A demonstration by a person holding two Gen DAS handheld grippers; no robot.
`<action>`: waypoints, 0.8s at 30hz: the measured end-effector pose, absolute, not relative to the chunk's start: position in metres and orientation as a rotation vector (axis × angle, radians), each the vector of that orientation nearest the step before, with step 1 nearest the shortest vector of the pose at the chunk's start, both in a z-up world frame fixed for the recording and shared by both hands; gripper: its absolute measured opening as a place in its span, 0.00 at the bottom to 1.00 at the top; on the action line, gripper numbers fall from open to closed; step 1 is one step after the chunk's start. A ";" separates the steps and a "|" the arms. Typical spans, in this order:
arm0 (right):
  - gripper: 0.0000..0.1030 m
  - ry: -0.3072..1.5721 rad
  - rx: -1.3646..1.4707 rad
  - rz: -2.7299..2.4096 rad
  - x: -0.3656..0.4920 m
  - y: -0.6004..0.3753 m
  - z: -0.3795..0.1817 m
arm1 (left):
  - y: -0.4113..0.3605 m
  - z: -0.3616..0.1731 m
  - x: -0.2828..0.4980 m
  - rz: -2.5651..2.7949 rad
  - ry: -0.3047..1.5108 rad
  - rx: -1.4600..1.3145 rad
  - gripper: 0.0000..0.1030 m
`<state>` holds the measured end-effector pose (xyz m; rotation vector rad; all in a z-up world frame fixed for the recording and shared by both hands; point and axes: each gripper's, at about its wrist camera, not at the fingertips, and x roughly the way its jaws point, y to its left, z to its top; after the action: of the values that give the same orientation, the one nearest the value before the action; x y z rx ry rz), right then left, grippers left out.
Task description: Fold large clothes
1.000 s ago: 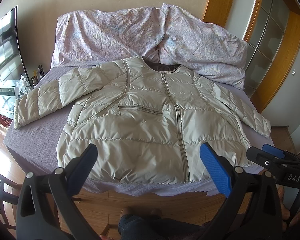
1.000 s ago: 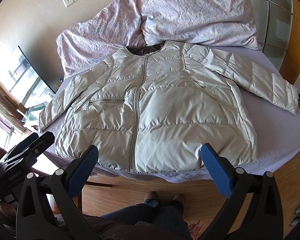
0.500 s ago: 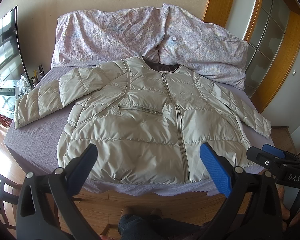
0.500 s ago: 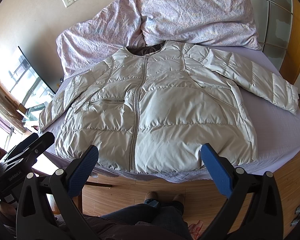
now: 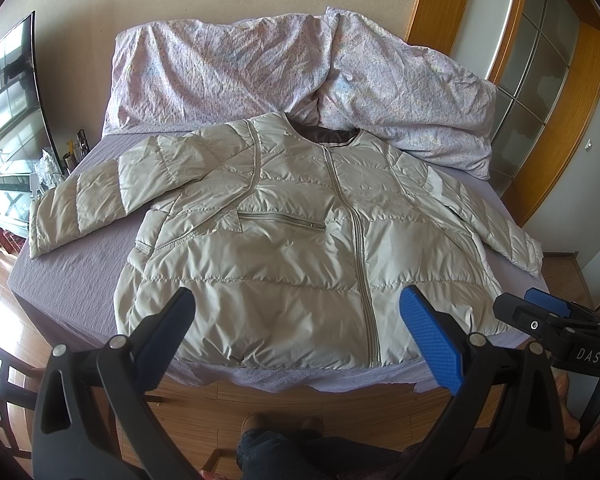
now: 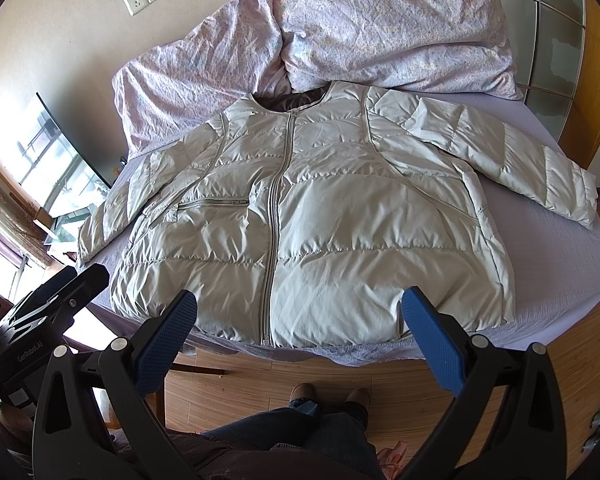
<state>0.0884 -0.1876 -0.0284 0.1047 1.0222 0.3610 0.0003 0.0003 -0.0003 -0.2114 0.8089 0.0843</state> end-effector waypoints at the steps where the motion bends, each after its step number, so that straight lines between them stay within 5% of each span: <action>1: 0.99 1.022 0.105 0.361 0.088 -0.188 -0.028 | 0.000 0.000 0.000 0.084 0.809 -0.211 0.98; 24: 0.99 1.020 0.113 0.359 0.091 -0.189 -0.029 | 0.000 0.000 0.001 0.084 0.810 -0.210 0.98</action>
<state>0.0909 -0.1895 -0.0294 0.1129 1.0201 0.3592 0.0005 0.0003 -0.0004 -0.2101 0.8096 0.0841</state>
